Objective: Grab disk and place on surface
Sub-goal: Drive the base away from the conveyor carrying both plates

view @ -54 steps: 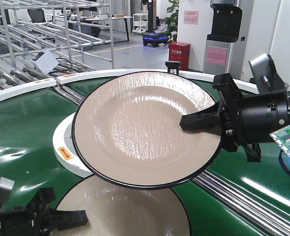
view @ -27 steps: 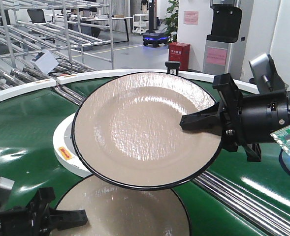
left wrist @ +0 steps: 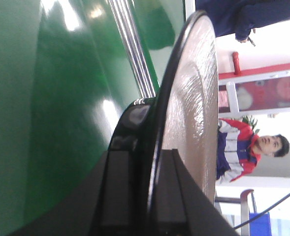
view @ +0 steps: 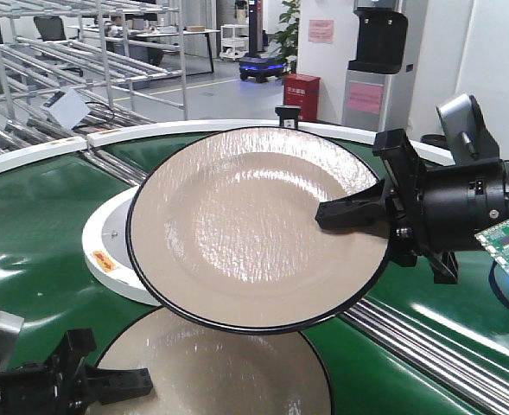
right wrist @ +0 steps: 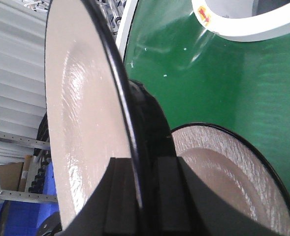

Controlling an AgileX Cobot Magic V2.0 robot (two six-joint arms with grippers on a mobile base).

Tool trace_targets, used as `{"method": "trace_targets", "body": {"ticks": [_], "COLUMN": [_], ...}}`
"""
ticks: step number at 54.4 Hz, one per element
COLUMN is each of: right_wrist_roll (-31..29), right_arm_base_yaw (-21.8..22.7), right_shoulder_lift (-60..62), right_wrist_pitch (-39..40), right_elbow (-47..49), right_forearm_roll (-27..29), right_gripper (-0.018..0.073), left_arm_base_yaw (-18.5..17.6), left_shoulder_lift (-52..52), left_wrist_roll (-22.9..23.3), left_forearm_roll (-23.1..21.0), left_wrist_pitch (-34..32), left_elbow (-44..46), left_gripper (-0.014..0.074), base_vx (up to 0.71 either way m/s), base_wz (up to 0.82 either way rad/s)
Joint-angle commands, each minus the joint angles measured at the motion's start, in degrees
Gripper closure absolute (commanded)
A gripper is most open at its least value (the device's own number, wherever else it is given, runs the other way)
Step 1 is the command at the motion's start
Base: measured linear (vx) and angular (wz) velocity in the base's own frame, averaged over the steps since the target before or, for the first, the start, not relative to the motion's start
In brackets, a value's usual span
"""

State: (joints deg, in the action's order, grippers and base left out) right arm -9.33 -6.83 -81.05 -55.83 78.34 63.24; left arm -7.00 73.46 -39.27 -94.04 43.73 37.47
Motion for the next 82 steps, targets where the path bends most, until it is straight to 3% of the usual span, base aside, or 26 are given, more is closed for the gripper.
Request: {"method": "trace_targets", "body": {"ticks": [1,42,82], "right_wrist_roll": [-0.1,-0.1,-0.1], "right_arm_base_yaw": [0.1,0.1,0.1], "right_shoulder_lift": [2.2,2.2,2.2], "right_wrist_pitch": [2.5,2.5,2.5], "right_elbow": [2.3,2.3,2.3], "right_forearm_roll": [6.8,6.8,6.8], "right_gripper": [0.0564,0.0564,0.0564], "left_arm_base_yaw": [-0.4,-0.4,-0.4], "left_shoulder_lift": [-1.9,-1.9,-1.9], "left_wrist_roll": [0.8,0.8,0.8], "left_forearm_roll": [-8.2,-8.2,-8.2], "left_wrist_pitch": [4.0,4.0,4.0], "left_elbow": [1.9,1.9,1.9], "left_gripper": [0.0595,0.0595,0.0595], "base_vx": [-0.17,-0.19,-0.11], "base_wz": [-0.17,-0.29,-0.62]}}
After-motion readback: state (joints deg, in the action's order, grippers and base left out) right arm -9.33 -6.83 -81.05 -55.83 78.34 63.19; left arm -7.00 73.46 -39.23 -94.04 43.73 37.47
